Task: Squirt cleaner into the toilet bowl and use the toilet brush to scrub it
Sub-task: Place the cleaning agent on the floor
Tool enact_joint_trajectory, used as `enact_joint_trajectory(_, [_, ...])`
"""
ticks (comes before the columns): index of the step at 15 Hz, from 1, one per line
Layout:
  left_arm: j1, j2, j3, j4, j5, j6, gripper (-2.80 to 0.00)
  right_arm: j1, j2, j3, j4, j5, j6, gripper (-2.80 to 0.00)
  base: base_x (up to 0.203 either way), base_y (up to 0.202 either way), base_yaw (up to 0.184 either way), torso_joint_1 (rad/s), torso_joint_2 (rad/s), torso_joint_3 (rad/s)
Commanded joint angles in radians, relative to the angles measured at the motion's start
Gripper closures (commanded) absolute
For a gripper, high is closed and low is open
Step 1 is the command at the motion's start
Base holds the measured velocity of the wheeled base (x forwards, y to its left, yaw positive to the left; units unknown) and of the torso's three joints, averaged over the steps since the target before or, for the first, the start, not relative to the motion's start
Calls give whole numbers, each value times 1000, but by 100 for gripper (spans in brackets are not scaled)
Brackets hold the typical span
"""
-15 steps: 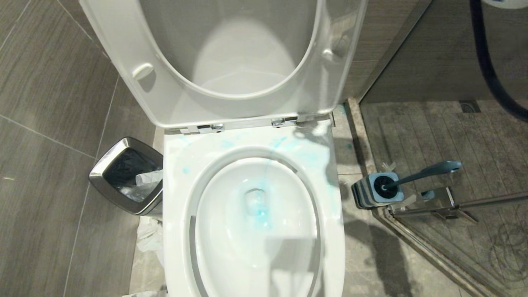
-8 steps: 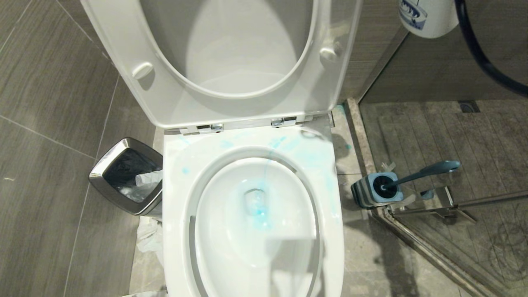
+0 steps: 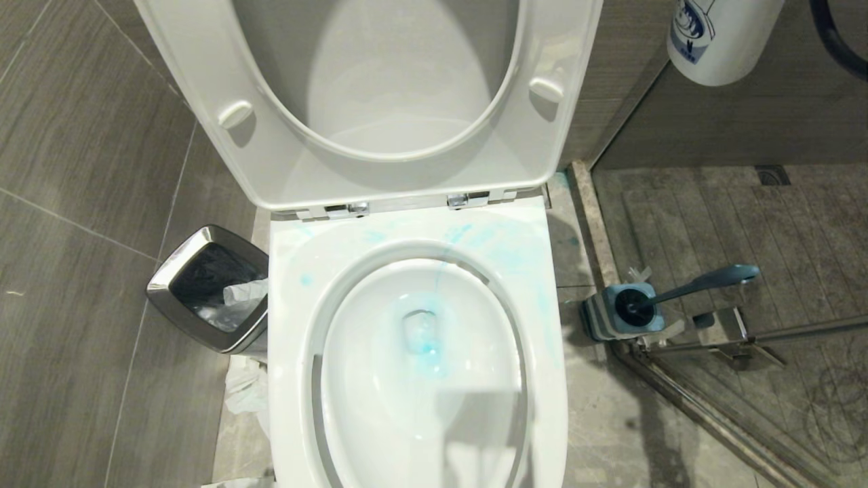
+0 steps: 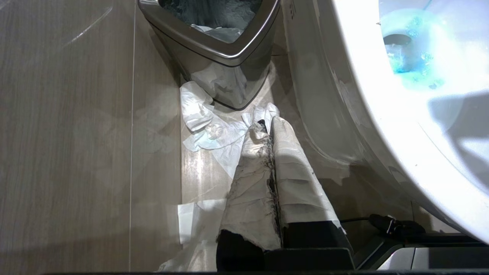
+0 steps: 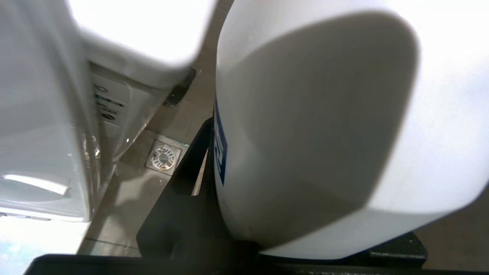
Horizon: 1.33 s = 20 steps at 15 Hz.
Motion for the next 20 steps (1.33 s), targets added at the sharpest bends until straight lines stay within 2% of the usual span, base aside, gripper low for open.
enact_joint_trajectory(1, [0,1,0,0,0,-1,0,-67,-54,1,148,83,140,0,0,0,0,0,0,0])
enact_joint_trajectory(4, [0,1,0,0,0,-1,0,-218,-92,0,380,391,368,0,0,0,0,0,0,0])
enact_joint_trajectory(6, [0,1,0,0,0,-1,0,-328,-101,8,452,558,511,0,0,0,0,0,0,0])
enact_joint_trajectory(9, [-1,1,0,0,0,-1,0,-403,-96,36,463,589,669,0,0,0,0,0,0,0])
enact_joint_trajectory(12, [-1,1,0,0,0,-1,0,-428,-104,77,462,588,677,0,0,0,0,0,0,0])
enact_joint_trajectory(15, [0,1,0,0,0,-1,0,-427,-145,207,427,586,679,0,0,0,0,0,0,0])
enact_joint_trajectory(17, [-1,1,0,0,0,-1,0,-441,-149,302,338,572,689,0,0,0,0,0,0,0])
enact_joint_trajectory(20, [0,1,0,0,0,-1,0,-456,-135,500,-2,553,696,0,0,0,0,0,0,0])
